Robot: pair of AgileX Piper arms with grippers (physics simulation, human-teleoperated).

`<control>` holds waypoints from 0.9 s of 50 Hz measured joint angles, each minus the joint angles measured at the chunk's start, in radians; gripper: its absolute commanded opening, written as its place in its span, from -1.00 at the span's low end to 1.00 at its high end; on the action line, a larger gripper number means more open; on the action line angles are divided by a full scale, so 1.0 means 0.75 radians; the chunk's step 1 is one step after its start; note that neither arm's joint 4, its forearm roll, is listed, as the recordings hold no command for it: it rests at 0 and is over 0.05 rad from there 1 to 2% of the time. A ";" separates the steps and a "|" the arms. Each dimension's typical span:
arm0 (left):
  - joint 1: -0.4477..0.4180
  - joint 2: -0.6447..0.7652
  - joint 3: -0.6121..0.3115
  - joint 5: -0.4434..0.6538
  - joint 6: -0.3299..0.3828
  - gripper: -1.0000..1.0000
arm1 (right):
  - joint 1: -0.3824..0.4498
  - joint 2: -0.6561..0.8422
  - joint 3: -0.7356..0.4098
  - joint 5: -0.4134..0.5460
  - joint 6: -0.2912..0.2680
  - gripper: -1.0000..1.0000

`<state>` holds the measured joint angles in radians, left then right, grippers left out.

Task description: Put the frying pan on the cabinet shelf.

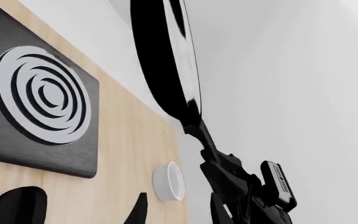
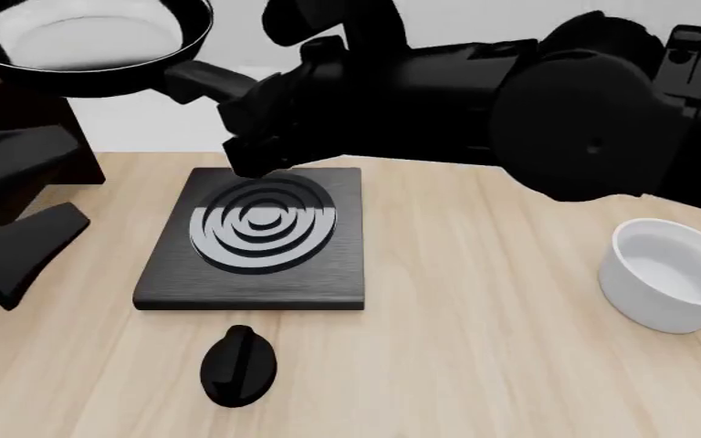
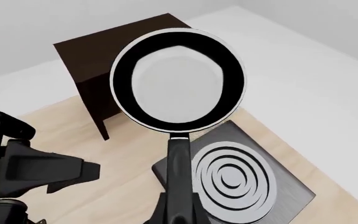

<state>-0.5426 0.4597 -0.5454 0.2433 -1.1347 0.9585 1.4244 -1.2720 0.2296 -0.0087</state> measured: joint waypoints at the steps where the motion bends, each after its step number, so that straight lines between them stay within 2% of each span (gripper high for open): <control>1: -0.002 -0.001 0.004 -0.003 -0.007 1.00 | 0.005 0.002 0.000 -0.003 0.003 -1.00; 16: -0.030 -0.014 0.029 -0.028 -0.064 1.00 | 0.058 0.062 -0.009 -0.023 0.006 -1.00; 45: -0.034 -0.018 0.036 -0.034 -0.091 1.00 | 0.100 0.074 0.008 -0.031 -0.008 -1.00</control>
<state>-0.5678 0.4462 -0.5185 0.2175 -1.2028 1.0338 1.4802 -1.2659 0.2066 -0.0145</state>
